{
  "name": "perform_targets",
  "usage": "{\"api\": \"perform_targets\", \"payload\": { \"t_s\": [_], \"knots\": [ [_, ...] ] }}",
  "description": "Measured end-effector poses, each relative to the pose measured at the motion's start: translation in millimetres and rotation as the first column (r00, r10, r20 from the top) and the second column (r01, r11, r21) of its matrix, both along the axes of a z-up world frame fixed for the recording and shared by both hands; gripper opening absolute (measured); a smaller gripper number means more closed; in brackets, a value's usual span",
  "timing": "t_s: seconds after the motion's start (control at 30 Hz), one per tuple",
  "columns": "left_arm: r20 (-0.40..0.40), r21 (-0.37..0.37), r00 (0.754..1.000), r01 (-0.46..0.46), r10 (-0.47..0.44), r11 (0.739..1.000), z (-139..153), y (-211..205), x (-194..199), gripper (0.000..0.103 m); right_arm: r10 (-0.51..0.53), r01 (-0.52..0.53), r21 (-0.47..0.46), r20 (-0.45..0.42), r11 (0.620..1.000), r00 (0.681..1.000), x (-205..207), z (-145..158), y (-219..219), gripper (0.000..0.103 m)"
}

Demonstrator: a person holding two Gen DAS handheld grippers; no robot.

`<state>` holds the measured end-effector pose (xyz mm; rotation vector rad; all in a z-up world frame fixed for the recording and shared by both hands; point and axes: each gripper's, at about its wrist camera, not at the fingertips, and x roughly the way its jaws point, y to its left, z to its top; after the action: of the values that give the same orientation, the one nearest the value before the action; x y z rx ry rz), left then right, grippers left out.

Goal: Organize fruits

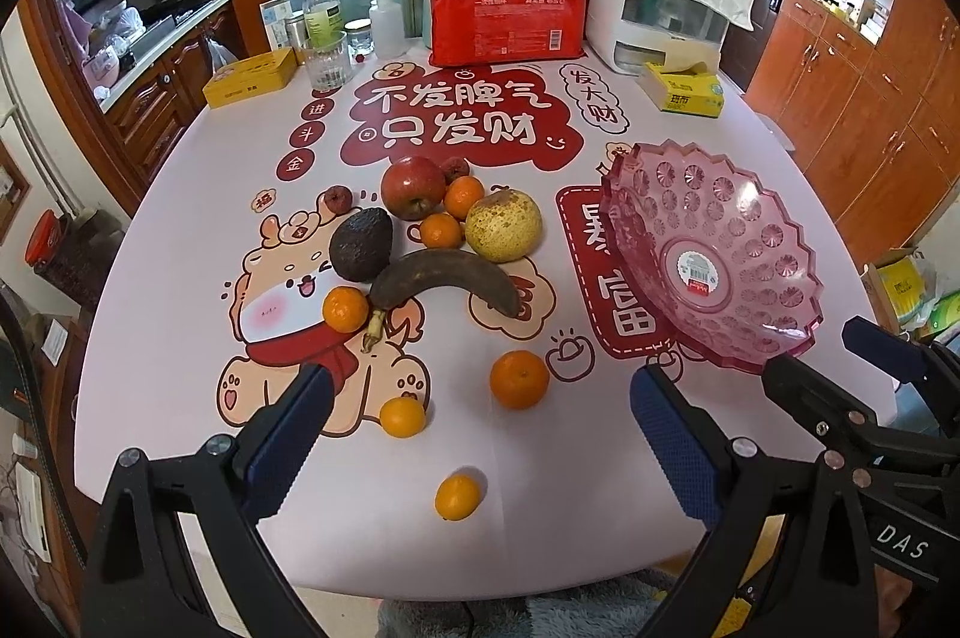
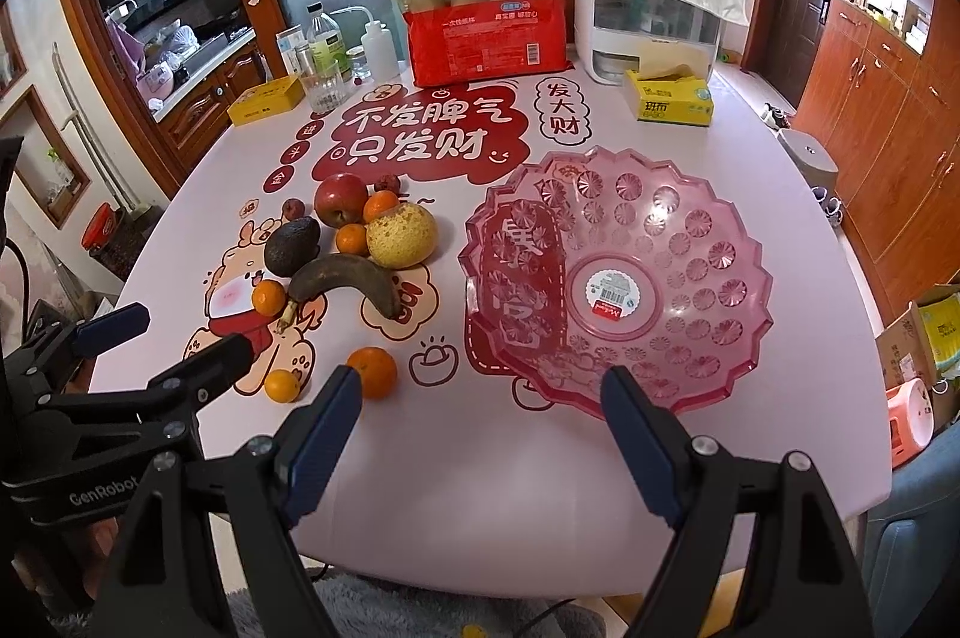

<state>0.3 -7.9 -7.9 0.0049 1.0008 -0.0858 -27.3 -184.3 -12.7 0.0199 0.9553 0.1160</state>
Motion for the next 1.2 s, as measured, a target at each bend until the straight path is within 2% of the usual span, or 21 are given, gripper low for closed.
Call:
{"api": "perform_targets", "payload": {
  "t_s": [0.77,1.2],
  "knots": [
    [0.001,0.016,1.000,-0.001,0.001,1.000,8.1,15.8,1.5,0.099,0.000,0.000,0.002,0.019,1.000,1.000,1.6,8.5,13.2,0.081],
    [0.007,0.029,0.999,0.047,-0.048,0.998,11.1,20.6,11.0,0.099,-0.043,0.043,-0.010,0.025,0.999,0.999,6.7,13.7,20.3,0.077]
  ]
}}
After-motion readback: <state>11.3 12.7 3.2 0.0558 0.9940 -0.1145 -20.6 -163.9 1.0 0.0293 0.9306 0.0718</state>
